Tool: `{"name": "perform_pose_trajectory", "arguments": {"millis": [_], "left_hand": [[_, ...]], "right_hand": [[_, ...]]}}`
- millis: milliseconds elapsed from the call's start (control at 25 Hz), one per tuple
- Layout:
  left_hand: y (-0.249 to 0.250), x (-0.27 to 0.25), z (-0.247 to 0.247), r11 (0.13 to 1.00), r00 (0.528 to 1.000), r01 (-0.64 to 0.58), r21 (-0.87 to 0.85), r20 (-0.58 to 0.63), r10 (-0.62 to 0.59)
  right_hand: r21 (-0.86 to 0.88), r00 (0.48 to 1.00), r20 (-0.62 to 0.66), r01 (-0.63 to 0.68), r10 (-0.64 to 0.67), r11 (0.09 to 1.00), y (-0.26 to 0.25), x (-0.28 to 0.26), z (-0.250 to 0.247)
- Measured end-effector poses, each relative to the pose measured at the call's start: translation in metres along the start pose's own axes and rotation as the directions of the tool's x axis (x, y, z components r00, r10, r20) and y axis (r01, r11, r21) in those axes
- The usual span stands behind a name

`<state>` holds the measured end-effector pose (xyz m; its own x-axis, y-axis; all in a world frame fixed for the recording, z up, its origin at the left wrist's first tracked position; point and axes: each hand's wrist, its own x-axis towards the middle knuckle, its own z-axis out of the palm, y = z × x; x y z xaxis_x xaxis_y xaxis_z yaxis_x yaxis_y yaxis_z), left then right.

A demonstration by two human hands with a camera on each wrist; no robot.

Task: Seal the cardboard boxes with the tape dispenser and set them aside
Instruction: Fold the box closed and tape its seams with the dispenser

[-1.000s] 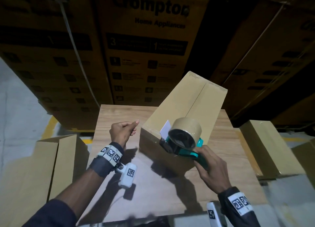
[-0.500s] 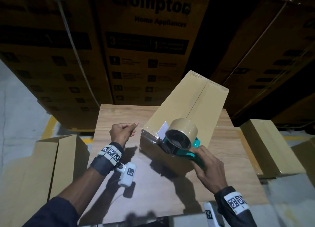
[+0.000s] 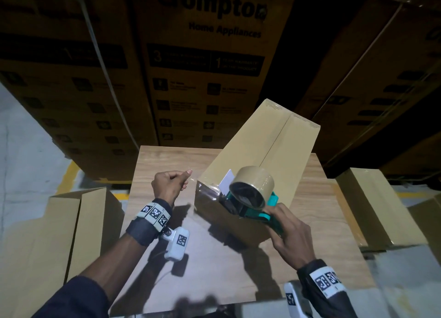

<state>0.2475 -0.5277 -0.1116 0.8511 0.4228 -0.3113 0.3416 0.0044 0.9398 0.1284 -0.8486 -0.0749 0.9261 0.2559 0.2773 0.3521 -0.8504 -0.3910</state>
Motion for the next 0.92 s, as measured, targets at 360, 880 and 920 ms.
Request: {"name": "perform_pose_trajectory", "arguments": {"millis": [360, 880, 920], "left_hand": [[-0.027, 0.000, 0.015, 0.955, 0.955, 0.263, -0.135, 0.179, -0.238], [-0.034, -0.040, 0.005, 0.913, 0.873, -0.384, 0.139, 0.378, 0.309], [-0.035, -0.038, 0.006, 0.919, 0.876, -0.375, 0.126, 0.373, 0.306]], "right_hand": [[-0.003, 1.000, 0.010, 0.021, -0.021, 1.000, 0.004, 0.000, 0.002], [0.019, 1.000, 0.014, 0.021, -0.022, 1.000, 0.010, -0.002, 0.006], [0.017, 1.000, 0.016, 0.026, -0.026, 1.000, 0.011, -0.002, 0.006]]}}
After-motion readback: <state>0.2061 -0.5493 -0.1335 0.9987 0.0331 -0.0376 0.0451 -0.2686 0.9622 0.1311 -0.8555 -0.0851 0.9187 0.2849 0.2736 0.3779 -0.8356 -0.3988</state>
